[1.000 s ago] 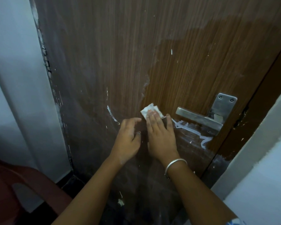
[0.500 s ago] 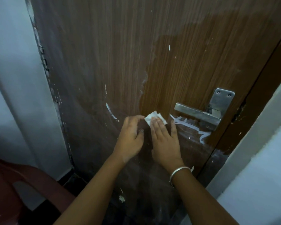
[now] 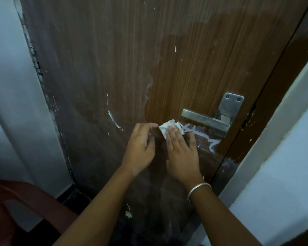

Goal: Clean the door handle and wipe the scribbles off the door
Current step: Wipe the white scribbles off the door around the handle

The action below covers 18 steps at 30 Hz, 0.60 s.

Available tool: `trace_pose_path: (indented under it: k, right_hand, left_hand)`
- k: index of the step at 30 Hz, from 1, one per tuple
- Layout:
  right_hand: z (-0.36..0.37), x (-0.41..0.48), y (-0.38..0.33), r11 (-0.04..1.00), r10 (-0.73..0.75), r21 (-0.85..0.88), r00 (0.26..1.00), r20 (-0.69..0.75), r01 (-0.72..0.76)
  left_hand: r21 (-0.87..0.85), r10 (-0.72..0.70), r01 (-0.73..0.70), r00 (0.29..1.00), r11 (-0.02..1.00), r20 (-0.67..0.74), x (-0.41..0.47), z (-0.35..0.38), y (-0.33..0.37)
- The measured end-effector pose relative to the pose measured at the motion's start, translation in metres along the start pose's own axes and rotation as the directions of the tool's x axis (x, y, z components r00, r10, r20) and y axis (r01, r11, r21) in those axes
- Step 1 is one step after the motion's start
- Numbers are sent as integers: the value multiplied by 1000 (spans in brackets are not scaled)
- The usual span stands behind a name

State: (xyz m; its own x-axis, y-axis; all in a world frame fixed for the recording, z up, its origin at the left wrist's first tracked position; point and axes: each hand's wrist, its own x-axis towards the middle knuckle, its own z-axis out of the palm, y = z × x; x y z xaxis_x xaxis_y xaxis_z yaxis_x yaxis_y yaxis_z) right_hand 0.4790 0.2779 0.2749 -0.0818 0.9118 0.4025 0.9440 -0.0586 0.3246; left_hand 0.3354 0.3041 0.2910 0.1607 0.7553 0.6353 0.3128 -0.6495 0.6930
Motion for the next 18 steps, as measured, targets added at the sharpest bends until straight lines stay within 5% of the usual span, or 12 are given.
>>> trace_pose_path:
  k: [4,10,18]
  right_hand:
    - [-7,10,5,996,85,17,993,-76,-84]
    - [5,-5,3,1000,-5,-28,1000,18,5]
    - [1,9,2,983,169,82,983,-73,-163]
  left_hand:
    - [29,4,-4,1000,1000,-17,2,-2,4]
    - [2,35,-35,999,999,3,1,3,13]
    - [44,92,-93,995,995,27,9,-4,21]
